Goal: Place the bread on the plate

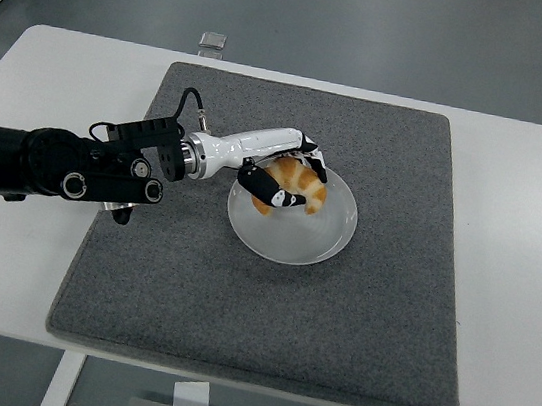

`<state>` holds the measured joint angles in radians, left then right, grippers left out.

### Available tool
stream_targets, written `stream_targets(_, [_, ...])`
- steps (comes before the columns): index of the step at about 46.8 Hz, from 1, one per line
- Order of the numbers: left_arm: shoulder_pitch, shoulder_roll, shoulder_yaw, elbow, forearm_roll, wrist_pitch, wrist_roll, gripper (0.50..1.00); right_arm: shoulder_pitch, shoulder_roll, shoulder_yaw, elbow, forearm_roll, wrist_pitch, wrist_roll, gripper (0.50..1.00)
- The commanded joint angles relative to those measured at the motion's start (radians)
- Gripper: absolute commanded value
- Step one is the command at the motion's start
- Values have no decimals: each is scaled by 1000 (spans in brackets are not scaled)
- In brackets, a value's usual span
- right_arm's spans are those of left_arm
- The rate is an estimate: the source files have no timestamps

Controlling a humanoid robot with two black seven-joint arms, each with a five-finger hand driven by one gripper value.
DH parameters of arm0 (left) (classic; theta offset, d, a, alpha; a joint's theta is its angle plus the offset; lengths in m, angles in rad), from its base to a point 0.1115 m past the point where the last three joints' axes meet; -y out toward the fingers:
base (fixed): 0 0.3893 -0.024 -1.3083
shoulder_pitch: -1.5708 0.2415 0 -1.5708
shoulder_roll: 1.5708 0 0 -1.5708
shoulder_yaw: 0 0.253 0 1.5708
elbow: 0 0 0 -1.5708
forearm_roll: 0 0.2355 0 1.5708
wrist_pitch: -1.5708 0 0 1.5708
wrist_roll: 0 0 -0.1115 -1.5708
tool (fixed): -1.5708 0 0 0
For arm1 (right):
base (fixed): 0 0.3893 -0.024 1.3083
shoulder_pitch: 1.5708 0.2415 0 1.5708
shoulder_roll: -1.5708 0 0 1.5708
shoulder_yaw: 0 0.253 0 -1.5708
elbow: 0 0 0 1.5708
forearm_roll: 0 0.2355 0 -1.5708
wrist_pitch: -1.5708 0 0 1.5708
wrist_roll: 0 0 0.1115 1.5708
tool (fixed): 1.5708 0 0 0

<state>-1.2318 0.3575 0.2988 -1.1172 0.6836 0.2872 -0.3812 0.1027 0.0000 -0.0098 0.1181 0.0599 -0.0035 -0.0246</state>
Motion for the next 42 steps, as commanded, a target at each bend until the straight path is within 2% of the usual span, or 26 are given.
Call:
stream_targets(1, [11, 0, -1, 0, -4, 0, 1, 500, 0, 0, 1, 0, 0, 0, 0, 954])
stream_targets(10, [26, 0, -4, 5, -9, 0, 1, 501, 0, 0, 1, 0, 0, 0, 0, 952])
stream_targets(12, [28, 1, -6, 5, -10, 0, 1, 516, 0, 0, 1, 0, 0, 0, 0, 952])
stream_targets(18, [29, 3, -15, 8, -12, 0, 1, 617, 0, 0, 1, 0, 0, 0, 0, 952])
stream_targets(22, [29, 1, -15, 13, -12, 0, 1, 651, 0, 0, 1, 0, 0, 0, 0, 952])
stream_targets(28, [31, 1, -15, 14, -12, 0, 1, 690, 0, 0, 1, 0, -2, 0, 0, 952])
stream_targets(42, [51, 1, -17, 14, -12, 0, 1, 735, 0, 0, -1, 0, -2, 0, 0, 954])
